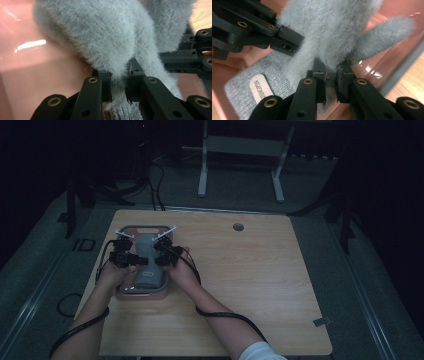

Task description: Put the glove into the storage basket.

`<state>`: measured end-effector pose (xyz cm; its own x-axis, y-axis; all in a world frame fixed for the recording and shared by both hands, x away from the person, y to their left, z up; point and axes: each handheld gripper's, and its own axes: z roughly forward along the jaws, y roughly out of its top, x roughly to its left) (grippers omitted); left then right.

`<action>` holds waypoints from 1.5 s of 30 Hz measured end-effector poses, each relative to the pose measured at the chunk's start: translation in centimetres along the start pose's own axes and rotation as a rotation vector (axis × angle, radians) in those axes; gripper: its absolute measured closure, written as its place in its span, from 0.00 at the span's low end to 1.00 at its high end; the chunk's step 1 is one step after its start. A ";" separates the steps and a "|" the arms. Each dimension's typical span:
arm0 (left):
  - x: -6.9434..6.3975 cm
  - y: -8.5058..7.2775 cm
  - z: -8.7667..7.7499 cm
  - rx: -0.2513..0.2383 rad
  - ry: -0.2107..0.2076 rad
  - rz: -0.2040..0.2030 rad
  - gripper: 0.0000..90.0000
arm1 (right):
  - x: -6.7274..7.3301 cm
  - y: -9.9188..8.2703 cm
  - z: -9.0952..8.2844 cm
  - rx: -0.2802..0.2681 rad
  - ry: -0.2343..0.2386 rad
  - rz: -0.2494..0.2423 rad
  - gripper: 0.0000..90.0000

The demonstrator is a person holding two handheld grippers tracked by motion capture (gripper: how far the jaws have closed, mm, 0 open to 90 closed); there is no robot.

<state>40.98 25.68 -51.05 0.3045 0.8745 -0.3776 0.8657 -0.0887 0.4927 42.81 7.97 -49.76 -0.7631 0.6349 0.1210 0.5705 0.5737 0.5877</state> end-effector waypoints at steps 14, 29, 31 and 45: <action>0.0 0.3 1.2 0.050 0.097 0.002 0.73 | 0.7 0.8 1.0 0.065 -0.049 -0.073 0.71; -2.0 -0.7 -3.1 -0.198 0.041 0.069 0.26 | -1.9 0.5 -4.4 -0.086 0.073 -0.099 0.27; -2.3 -1.2 -3.3 -0.223 0.025 0.092 0.21 | -2.2 0.1 -4.8 -0.081 0.089 -0.113 0.23; -4.7 -6.1 -5.3 -0.344 -0.049 0.243 0.17 | -2.6 -4.2 -6.2 -0.121 0.128 -0.206 0.18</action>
<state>32.20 24.61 -48.11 0.5090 0.8235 -0.2505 0.5858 -0.1181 0.8018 40.54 0.68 -47.61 -0.8959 0.4360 0.0848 0.3648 0.6134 0.7005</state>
